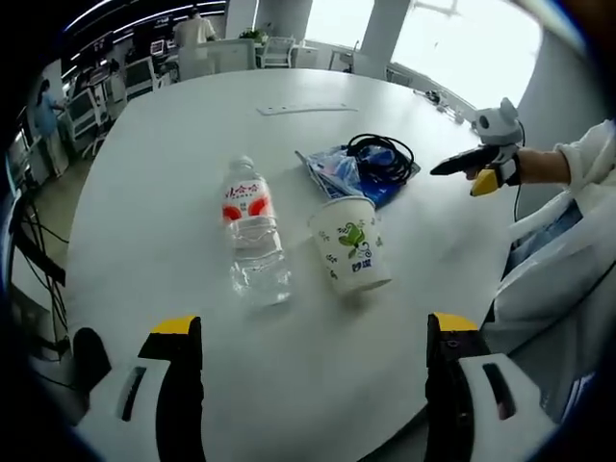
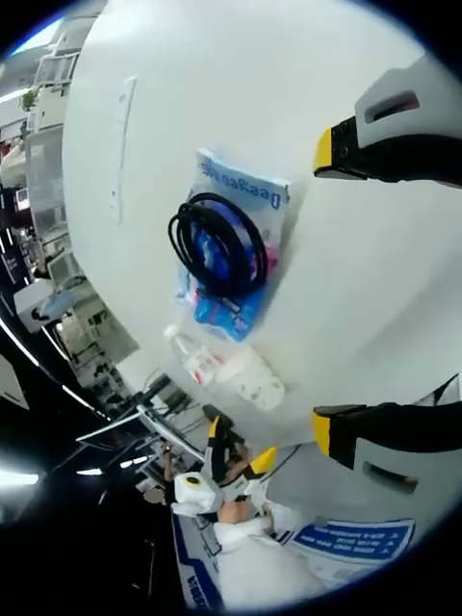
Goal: Arrange the tabletop items into an orderly group along one side of the table until the central work area is clear of visible clutter.
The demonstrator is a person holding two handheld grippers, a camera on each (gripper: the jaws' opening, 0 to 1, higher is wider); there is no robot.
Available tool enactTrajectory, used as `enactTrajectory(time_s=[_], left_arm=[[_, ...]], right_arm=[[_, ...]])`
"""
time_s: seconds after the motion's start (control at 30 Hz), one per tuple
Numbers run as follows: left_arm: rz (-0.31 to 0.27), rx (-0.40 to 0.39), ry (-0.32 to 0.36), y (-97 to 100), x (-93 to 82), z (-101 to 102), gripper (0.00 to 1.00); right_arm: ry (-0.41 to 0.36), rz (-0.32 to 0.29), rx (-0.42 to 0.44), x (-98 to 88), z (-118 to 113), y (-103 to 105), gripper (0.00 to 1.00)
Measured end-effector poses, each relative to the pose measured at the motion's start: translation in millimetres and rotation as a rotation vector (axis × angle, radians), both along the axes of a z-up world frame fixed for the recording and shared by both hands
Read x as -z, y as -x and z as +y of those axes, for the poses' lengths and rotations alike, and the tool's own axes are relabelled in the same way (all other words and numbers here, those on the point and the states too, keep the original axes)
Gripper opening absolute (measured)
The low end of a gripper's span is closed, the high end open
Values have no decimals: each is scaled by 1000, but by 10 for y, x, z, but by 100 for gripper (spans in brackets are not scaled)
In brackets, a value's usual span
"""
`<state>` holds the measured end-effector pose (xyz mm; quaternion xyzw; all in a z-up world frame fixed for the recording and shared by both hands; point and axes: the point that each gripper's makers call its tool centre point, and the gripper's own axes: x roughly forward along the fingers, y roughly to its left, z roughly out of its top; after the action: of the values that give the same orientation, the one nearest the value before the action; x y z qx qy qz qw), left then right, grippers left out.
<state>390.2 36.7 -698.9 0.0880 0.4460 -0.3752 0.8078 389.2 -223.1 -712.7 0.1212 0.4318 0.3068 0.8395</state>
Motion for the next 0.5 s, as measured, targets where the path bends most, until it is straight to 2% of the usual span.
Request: enactTrajectory(time_s=[0.17, 0.5], left_arm=[[2, -3, -6, 51, 40, -18, 100], [-16, -37, 27, 126, 10, -151, 100]], right_arm=[[-23, -3, 3, -53, 29, 23, 97], [-67, -18, 15, -188, 39, 94, 97]])
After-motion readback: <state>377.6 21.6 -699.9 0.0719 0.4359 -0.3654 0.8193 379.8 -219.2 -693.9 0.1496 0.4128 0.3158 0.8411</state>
